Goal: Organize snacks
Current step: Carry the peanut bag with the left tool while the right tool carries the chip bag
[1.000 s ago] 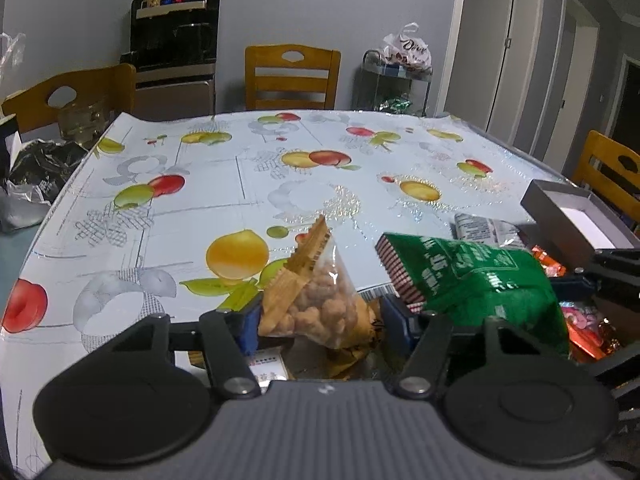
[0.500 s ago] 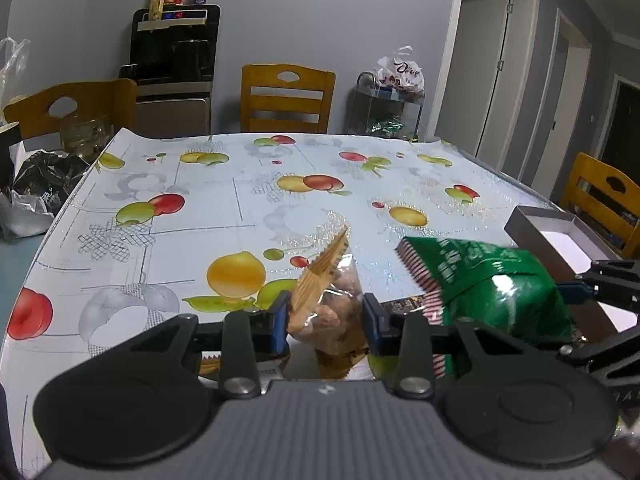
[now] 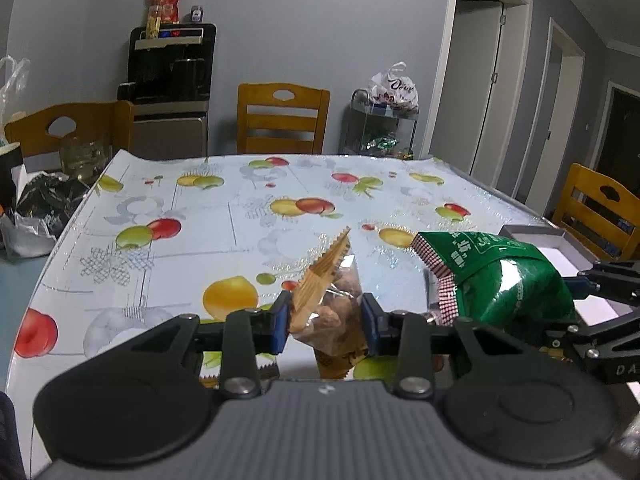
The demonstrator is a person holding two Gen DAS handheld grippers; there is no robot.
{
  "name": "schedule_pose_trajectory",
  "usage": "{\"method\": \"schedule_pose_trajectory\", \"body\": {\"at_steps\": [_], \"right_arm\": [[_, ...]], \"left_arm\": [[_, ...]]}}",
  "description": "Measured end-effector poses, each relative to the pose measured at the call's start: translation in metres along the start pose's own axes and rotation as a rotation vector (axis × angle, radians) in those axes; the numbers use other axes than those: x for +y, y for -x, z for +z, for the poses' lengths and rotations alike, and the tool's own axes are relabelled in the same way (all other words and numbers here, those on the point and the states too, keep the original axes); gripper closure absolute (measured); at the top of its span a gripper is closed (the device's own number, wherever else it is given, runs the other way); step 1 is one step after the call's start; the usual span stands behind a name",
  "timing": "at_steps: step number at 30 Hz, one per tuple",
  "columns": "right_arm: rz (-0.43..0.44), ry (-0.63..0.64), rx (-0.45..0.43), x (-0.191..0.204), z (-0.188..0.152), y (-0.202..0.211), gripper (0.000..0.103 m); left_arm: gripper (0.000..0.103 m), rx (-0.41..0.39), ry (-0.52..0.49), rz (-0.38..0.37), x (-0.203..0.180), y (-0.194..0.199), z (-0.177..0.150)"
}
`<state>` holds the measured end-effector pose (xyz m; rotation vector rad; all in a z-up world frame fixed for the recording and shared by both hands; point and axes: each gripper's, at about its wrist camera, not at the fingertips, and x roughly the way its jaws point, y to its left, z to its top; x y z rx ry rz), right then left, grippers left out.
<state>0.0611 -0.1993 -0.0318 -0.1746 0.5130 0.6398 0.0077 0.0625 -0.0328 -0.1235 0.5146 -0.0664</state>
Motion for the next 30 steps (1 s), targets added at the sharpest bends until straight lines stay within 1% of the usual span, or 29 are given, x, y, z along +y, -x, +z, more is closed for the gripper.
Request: {"method": "schedule_pose_trajectory", "body": {"at_steps": [9, 17, 25, 30], "right_arm": [[-0.042, -0.027, -0.054, -0.023, 0.006, 0.014, 0.043], [-0.101, -0.085, -0.105, -0.057, 0.014, 0.035, 0.043], [-0.163, -0.138, -0.124, -0.091, 0.005, 0.053, 0.043], [-0.210, -0.163, -0.119, -0.109, -0.005, 0.060, 0.043]], "left_arm": [[0.070, -0.040, -0.033, -0.028, -0.021, 0.011, 0.018], [0.070, -0.065, -0.075, -0.074, -0.051, 0.013, 0.036], [0.070, -0.079, -0.119, -0.121, -0.085, 0.008, 0.051], [0.070, -0.077, -0.148, -0.162, -0.111, -0.002, 0.058]]}}
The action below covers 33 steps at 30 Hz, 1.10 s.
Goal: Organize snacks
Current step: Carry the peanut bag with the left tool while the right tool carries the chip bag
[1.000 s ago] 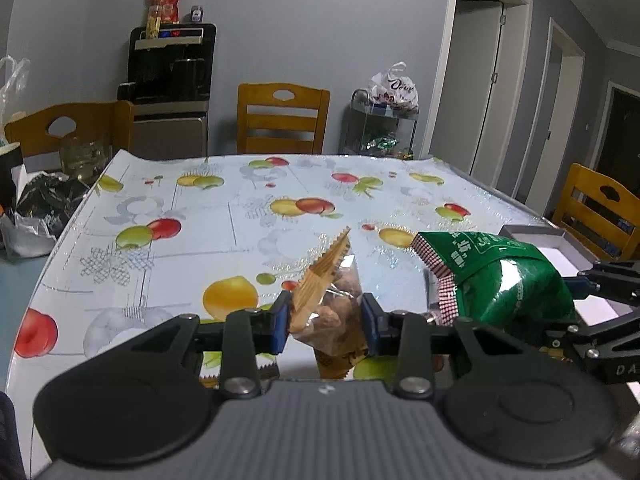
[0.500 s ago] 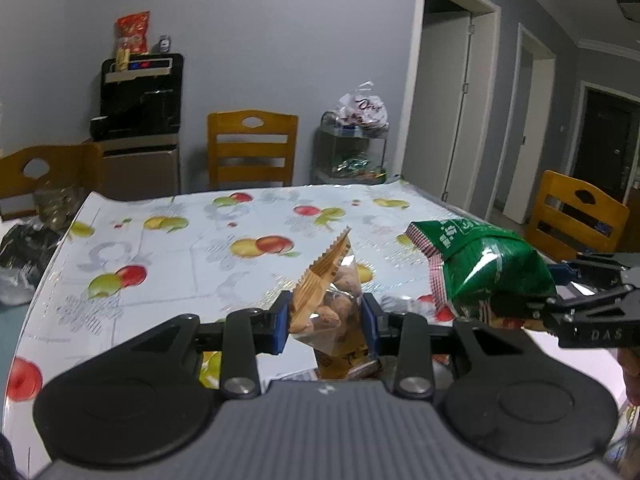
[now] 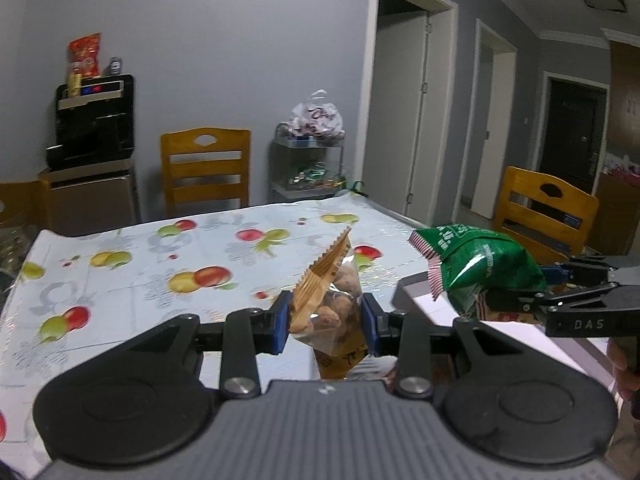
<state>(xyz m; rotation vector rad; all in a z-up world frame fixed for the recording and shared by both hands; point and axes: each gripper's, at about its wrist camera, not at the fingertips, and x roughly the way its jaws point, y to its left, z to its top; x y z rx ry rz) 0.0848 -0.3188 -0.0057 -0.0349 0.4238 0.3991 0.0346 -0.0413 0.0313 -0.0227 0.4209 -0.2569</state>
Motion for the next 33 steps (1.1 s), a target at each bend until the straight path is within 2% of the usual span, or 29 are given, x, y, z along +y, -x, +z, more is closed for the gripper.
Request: {"method": "schedule_pose_trajectory", "body": {"at_steps": [9, 14, 24, 33], "right_arm": [[-0.130, -0.019, 0.010, -0.029, -0.016, -0.002, 0.044], [-0.159, -0.040, 0.025, -0.044, -0.023, -0.008, 0.044], [-0.238, -0.060, 0.077, -0.052, -0.033, -0.031, 0.044], [-0.246, -0.079, 0.095, -0.055, -0.039, -0.038, 0.044]], "left_arm": [[0.070, 0.002, -0.055, -0.107, -0.050, -0.036, 0.017], [0.070, 0.001, -0.069, -0.145, -0.073, -0.064, 0.026], [0.070, 0.011, -0.073, -0.116, -0.101, -0.137, 0.027], [0.070, 0.058, -0.097, -0.113, -0.119, -0.181, 0.013]]}}
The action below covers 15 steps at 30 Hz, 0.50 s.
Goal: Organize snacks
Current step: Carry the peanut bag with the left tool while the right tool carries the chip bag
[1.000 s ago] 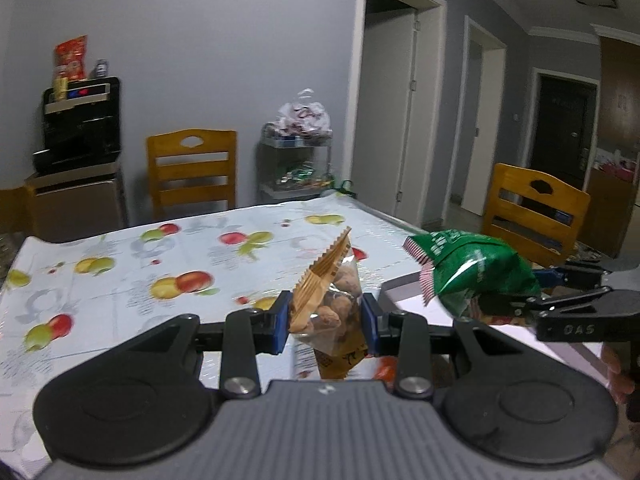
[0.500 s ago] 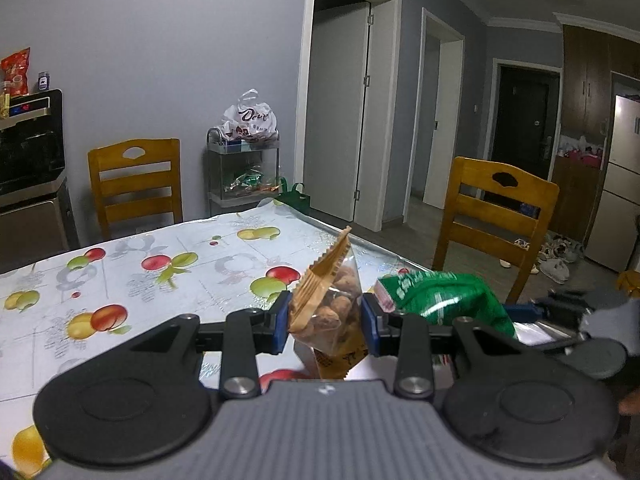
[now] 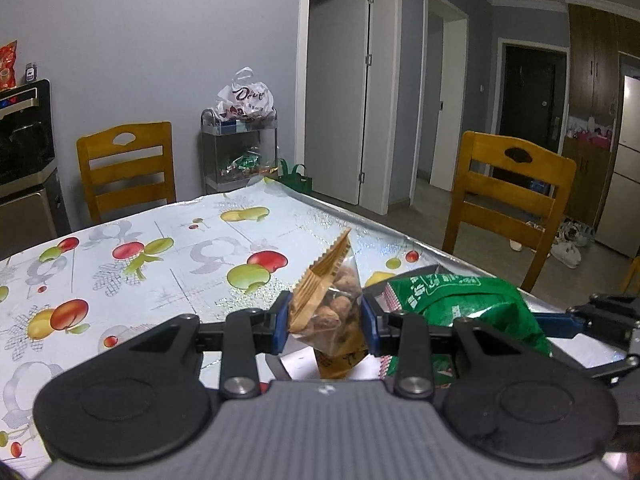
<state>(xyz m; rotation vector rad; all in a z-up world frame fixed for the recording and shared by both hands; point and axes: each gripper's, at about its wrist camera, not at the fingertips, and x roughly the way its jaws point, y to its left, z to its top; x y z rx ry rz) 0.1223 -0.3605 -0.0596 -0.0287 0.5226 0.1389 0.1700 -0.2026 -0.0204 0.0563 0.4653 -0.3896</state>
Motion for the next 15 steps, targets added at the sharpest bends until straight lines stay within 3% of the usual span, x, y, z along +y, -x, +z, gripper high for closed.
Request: {"method": "schedule_pose_trajectory", "body": {"at_steps": [15], "right_arm": [[-0.023, 0.019, 0.013, 0.001, 0.002, -0.005, 0.044]], "left_arm": [[0.070, 0.046, 0.024, -0.009, 0.001, -0.018, -0.010]]}}
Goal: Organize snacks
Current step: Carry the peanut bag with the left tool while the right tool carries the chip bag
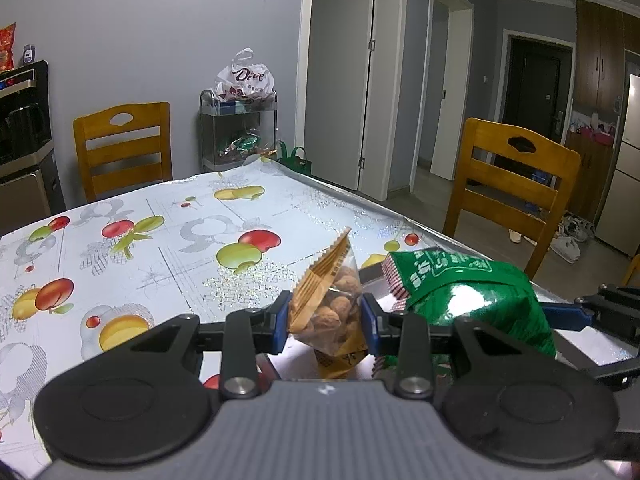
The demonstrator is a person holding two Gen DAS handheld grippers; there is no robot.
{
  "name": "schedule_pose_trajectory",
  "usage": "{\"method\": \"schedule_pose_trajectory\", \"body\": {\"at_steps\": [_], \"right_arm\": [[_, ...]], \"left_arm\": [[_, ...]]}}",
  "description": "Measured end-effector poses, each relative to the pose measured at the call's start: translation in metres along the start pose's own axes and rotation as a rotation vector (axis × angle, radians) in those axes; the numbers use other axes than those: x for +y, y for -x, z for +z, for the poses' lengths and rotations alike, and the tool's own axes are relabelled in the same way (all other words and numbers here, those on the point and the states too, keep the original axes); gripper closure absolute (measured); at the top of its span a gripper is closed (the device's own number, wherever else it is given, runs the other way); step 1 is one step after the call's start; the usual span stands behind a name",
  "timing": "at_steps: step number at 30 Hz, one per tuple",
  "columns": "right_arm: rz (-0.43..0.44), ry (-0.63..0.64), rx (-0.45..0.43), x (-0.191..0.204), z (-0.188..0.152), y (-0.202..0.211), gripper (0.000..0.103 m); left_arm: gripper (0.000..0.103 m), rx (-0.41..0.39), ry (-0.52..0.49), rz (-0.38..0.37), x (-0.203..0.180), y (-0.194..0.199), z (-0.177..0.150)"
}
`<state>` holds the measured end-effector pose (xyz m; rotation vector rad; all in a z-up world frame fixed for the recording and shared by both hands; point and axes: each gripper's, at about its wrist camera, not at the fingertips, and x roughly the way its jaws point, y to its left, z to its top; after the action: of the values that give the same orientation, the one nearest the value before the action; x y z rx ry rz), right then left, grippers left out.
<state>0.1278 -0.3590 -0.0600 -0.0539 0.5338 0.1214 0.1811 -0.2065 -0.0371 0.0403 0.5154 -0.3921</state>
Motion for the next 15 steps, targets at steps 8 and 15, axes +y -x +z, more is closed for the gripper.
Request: {"method": "schedule_pose_trajectory", "body": {"at_steps": [8, 15], "right_arm": [[-0.002, -0.001, 0.023, 0.0011, -0.0012, -0.0052, 0.043], [0.001, -0.010, 0.035, -0.0012, -0.0028, -0.0072, 0.036]], "left_arm": [[0.070, 0.033, 0.020, -0.006, 0.0040, -0.0064, -0.0045], [0.069, 0.039, 0.034, -0.005, 0.0067, -0.0073, -0.0066]]}}
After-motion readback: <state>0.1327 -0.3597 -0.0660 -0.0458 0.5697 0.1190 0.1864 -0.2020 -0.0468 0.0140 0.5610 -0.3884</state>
